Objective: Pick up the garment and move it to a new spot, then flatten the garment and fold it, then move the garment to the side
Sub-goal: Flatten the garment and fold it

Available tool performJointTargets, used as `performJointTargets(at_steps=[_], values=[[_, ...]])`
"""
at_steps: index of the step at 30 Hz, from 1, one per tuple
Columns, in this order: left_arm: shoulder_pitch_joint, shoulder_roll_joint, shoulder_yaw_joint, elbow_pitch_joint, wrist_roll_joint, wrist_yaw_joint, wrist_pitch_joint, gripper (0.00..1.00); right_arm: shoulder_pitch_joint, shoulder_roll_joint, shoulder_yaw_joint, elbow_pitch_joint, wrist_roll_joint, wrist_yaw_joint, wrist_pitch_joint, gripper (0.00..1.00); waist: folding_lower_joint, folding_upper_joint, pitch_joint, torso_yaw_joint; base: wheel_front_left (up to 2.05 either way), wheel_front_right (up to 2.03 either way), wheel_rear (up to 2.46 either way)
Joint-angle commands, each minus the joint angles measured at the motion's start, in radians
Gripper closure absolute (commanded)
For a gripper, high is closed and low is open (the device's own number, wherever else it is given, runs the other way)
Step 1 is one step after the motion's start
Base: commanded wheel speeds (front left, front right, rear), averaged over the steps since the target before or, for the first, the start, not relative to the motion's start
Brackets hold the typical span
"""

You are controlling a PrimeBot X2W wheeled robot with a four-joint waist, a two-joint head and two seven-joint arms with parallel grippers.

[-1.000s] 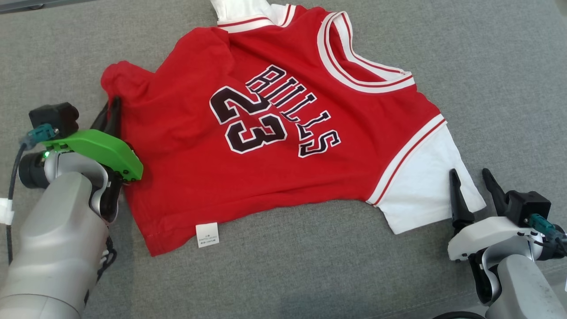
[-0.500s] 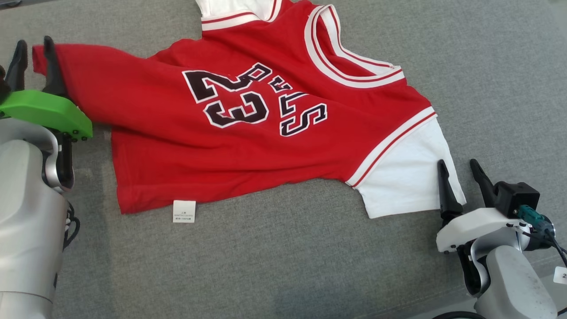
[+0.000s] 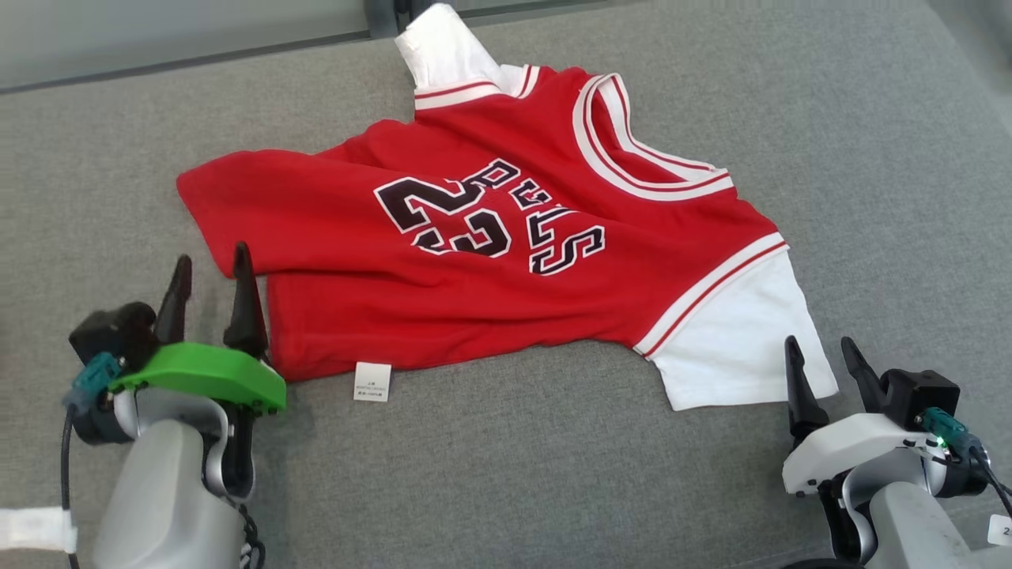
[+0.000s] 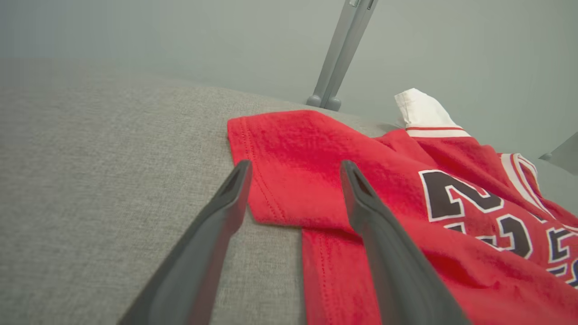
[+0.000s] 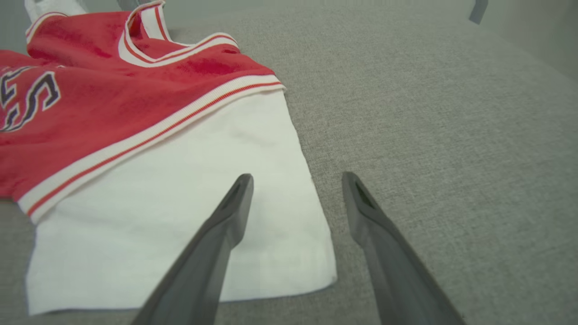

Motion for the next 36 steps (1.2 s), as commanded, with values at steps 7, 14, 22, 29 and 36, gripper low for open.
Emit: performJointTargets(at_steps=[7,14,22,29,36], values=[[0.177,-0.062,0.07,-0.05,0.024,-0.032,0.0,0.0,0.036,0.003,0.004,-0.018,0.002,-0.001,0.0,0.0,0.0,0.0,-0.135,0.048,0.0,0.0,0.0],[0.328,-0.083,0.122,-0.164,0.126,-0.038,0.0,0.0,0.082,0.013,-0.002,-0.106,-0.012,-0.001,0.0,0.0,0.0,0.0,-0.191,0.054,0.0,0.0,0.0],[0.478,-0.096,0.158,-0.256,0.207,-0.04,0.0,0.0,0.135,0.018,-0.012,-0.148,-0.021,-0.001,0.0,0.0,0.0,0.0,-0.258,0.077,0.0,0.0,0.0],[0.545,-0.098,0.147,-0.298,0.266,-0.04,0.0,0.0,0.163,0.018,-0.028,-0.153,-0.037,-0.001,0.0,0.0,0.0,0.0,-0.291,0.1,0.0,0.0,0.0],[0.574,-0.097,0.137,-0.325,0.29,-0.041,0.0,0.0,0.189,0.018,-0.04,-0.153,-0.045,-0.001,0.0,0.0,0.0,0.0,-0.307,0.112,0.0,0.0,0.0]])
